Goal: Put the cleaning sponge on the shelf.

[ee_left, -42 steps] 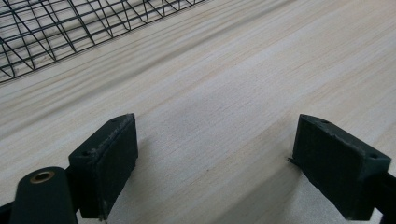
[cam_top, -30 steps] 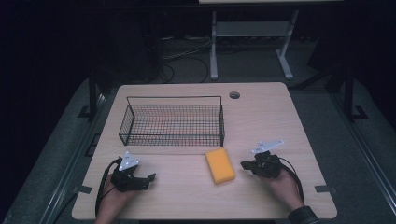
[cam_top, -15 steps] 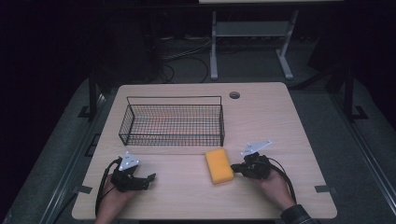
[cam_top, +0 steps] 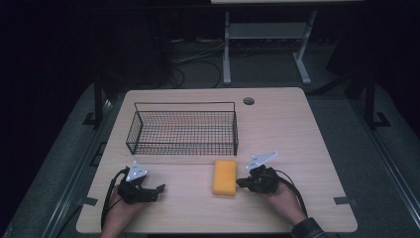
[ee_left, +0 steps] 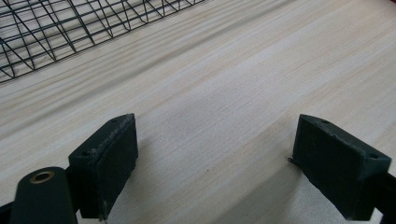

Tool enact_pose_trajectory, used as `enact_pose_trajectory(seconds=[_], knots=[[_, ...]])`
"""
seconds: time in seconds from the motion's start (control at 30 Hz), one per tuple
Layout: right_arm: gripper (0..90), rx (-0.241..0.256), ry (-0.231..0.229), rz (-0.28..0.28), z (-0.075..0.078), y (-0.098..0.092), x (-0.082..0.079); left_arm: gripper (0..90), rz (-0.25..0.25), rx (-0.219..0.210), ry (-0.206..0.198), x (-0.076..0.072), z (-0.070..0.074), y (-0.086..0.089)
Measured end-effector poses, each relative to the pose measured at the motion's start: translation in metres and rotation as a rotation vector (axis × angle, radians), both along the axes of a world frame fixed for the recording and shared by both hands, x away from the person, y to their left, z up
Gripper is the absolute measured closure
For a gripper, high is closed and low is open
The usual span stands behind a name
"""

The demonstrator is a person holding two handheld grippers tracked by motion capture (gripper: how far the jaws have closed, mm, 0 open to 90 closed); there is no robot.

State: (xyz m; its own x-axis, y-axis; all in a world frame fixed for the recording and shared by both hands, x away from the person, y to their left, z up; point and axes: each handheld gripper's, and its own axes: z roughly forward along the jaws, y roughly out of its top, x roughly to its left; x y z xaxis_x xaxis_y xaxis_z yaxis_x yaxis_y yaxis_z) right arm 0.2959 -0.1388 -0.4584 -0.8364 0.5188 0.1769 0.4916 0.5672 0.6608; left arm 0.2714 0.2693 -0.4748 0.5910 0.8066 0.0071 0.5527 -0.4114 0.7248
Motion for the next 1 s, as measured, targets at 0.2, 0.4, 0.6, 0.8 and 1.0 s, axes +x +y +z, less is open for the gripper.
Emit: enact_pose_trajectory(seconds=[0.2,0.4,0.6,0.8,1.0], knots=[[89.5,0.001,0.004,0.031,0.0,0.009,-0.002,13.1,0.0,0.0,0.0,0.0,0.0,0.0],[89.5,0.0,0.003,0.056,0.0,0.017,-0.004,13.2,0.0,0.0,0.0,0.0,0.0,0.0],[89.5,0.0,0.007,0.073,-0.001,0.026,-0.005,13.1,0.0,0.0,0.0,0.0,0.0,0.0],[89.4,-0.008,-0.009,0.065,0.0,0.025,-0.005,13.2,0.0,0.0,0.0,0.0,0.0,0.0],[73.8,-0.022,-0.036,-0.011,0.001,0.004,-0.003,13.2,0.0,0.0,0.0,0.0,0.0,0.0]])
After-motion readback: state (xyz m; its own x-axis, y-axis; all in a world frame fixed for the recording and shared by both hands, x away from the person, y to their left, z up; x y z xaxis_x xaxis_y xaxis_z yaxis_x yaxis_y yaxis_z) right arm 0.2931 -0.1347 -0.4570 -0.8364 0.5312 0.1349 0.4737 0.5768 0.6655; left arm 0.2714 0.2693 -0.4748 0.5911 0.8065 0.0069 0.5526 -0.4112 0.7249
